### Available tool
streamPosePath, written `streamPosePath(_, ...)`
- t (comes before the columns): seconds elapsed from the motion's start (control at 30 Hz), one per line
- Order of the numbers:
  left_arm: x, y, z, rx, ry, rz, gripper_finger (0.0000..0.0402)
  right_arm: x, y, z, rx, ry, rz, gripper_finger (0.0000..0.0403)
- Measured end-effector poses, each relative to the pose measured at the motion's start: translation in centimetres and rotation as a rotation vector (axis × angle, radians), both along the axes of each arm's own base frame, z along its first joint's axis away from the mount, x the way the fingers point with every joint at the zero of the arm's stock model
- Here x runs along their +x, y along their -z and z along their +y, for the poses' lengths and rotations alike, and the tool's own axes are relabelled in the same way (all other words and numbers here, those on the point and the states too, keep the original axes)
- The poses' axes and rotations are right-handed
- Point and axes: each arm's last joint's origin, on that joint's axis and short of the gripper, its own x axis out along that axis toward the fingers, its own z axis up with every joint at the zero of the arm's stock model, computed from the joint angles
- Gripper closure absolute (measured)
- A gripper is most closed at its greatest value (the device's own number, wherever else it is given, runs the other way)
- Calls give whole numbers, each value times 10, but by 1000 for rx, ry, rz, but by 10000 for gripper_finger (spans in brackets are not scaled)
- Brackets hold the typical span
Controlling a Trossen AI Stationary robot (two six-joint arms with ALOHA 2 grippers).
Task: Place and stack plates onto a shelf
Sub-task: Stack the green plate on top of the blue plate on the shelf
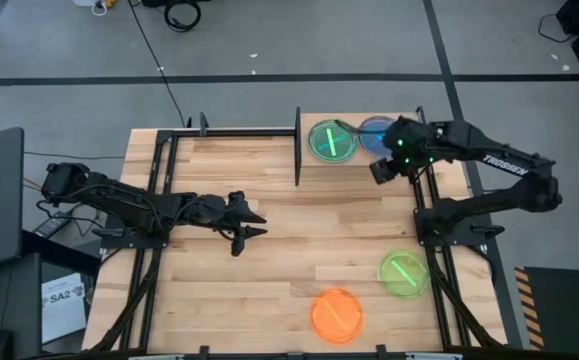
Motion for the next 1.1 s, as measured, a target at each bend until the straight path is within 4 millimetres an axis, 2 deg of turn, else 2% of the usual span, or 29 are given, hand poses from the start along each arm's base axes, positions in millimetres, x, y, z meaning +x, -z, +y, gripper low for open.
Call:
streamPosePath(0.57,0,0,0,6,3,0,251,28,-2,84,-168,-402,-93,243)
streamPosePath(0.93,0,0,0,6,3,0,251,49,25,147,-173,-689,29,243)
streamPosePath(1.1,0,0,0,7,3,0,251,51,41,171,-150,-845,126,243)
